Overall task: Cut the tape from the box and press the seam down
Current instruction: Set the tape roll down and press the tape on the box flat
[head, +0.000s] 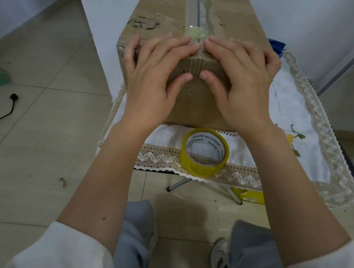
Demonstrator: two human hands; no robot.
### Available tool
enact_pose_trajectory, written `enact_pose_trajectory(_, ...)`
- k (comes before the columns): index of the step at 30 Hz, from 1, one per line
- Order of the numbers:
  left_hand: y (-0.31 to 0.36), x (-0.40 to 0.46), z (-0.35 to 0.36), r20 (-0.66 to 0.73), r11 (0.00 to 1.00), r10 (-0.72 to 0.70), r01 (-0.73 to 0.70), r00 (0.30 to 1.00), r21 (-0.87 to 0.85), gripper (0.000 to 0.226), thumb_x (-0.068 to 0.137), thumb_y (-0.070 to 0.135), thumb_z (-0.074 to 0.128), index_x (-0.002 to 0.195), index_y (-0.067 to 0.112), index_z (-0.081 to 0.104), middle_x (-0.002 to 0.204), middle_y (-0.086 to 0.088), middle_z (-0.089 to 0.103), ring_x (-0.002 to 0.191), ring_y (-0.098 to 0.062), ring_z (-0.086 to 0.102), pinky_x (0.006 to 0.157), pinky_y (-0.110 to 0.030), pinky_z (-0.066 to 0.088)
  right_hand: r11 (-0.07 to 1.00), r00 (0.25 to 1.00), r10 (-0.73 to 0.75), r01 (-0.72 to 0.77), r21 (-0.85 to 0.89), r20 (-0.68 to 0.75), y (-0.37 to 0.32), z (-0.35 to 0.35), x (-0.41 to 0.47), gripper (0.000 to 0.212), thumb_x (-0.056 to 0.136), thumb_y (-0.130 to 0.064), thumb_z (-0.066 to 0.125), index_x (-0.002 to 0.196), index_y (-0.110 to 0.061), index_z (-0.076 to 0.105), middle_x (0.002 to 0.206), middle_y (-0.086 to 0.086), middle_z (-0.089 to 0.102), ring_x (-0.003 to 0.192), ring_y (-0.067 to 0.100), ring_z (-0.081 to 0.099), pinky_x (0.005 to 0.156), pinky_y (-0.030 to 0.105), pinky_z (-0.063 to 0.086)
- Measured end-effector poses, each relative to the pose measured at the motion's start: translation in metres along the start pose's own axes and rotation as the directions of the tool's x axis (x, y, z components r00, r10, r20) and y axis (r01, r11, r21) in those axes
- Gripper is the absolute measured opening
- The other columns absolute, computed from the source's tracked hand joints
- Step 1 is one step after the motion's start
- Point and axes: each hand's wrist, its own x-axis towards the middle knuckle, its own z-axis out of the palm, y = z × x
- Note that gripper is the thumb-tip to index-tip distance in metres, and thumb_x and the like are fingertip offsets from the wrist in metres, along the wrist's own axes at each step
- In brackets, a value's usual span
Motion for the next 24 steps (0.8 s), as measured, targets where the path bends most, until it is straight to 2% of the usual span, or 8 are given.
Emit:
enact_pose_trajectory(6, -0.002, -0.001, -0.002, 0.019, 1.0, 0.021, -0.021, 1.0, -0.006, 0.043, 0.092, 0.036, 0.063, 0.134, 0.027, 0.058, 0.141, 0.012, 0.054, 0.135, -0.014, 0.042, 0.117, -0.042, 0.006, 1.0, 0.998, -0.01, 0.009, 0.009, 0.059, 0.002, -0.003, -0.001, 0.051, 0.091, -0.051, 0.06, 0.135, -0.026, 0.056, 0.139, -0.016, 0.054, 0.13, 0.014, 0.046, 0.102, 0.03, 0.018)
enact_pose_trajectory(10, -0.001, -0.001, -0.005, 0.057, 1.0, 0.02, -0.02, 0.998, 0.008, 0.051, 0.087, 0.033, 0.068, 0.136, 0.027, 0.055, 0.143, 0.011, 0.052, 0.137, -0.014, 0.04, 0.117, -0.043, 0.004, 1.0, 0.994, -0.017, 0.016, 0.005, 0.107, 0.002, -0.007, -0.001, 0.062, 0.082, -0.053, 0.067, 0.136, -0.026, 0.054, 0.141, -0.015, 0.052, 0.132, 0.015, 0.044, 0.105, 0.037, 0.021)
enact_pose_trajectory(16, 0.002, 0.0, -0.011, 0.103, 0.998, 0.013, -0.019, 0.995, 0.058, 0.064, 0.084, 0.034, 0.069, 0.143, 0.024, 0.047, 0.15, 0.01, 0.045, 0.144, -0.014, 0.033, 0.119, -0.047, -0.001, 1.0, 0.992, -0.003, 0.006, -0.02, 0.123, -0.002, -0.011, 0.001, 0.07, 0.078, -0.061, 0.067, 0.138, -0.028, 0.052, 0.143, -0.014, 0.051, 0.135, 0.013, 0.042, 0.109, 0.041, 0.02)
enact_pose_trajectory(19, 0.005, -0.002, -0.01, 0.102, 0.993, 0.027, -0.038, 0.994, 0.108, 0.067, 0.087, 0.039, 0.065, 0.147, 0.023, 0.042, 0.156, 0.008, 0.038, 0.149, -0.014, 0.026, 0.118, -0.048, -0.006, 0.998, 0.999, -0.046, 0.048, -0.047, 0.026, -0.008, -0.008, 0.001, 0.056, 0.087, -0.056, 0.062, 0.136, -0.028, 0.056, 0.139, -0.013, 0.056, 0.134, 0.014, 0.046, 0.11, 0.044, 0.022)
enact_pose_trajectory(21, 0.005, -0.002, -0.008, 0.068, 0.996, 0.022, -0.028, 0.997, 0.087, 0.056, 0.091, 0.037, 0.063, 0.143, 0.024, 0.048, 0.151, 0.01, 0.045, 0.146, -0.013, 0.032, 0.118, -0.046, -0.003, 0.997, 0.995, -0.075, 0.073, -0.032, -0.064, -0.009, -0.003, 0.001, 0.039, 0.092, -0.044, 0.063, 0.128, -0.028, 0.063, 0.131, -0.013, 0.063, 0.127, 0.014, 0.054, 0.108, 0.044, 0.024)
enact_pose_trajectory(24, 0.005, -0.002, -0.005, 0.002, 0.999, -0.015, 0.015, 1.0, 0.043, 0.042, 0.093, 0.034, 0.062, 0.135, 0.027, 0.057, 0.142, 0.013, 0.055, 0.139, -0.01, 0.042, 0.118, -0.045, 0.003, 0.998, 0.983, -0.065, 0.064, -0.011, -0.173, -0.009, 0.006, 0.0, 0.028, 0.093, -0.041, 0.065, 0.118, -0.03, 0.07, 0.121, -0.016, 0.069, 0.116, 0.012, 0.061, 0.105, 0.043, 0.028)
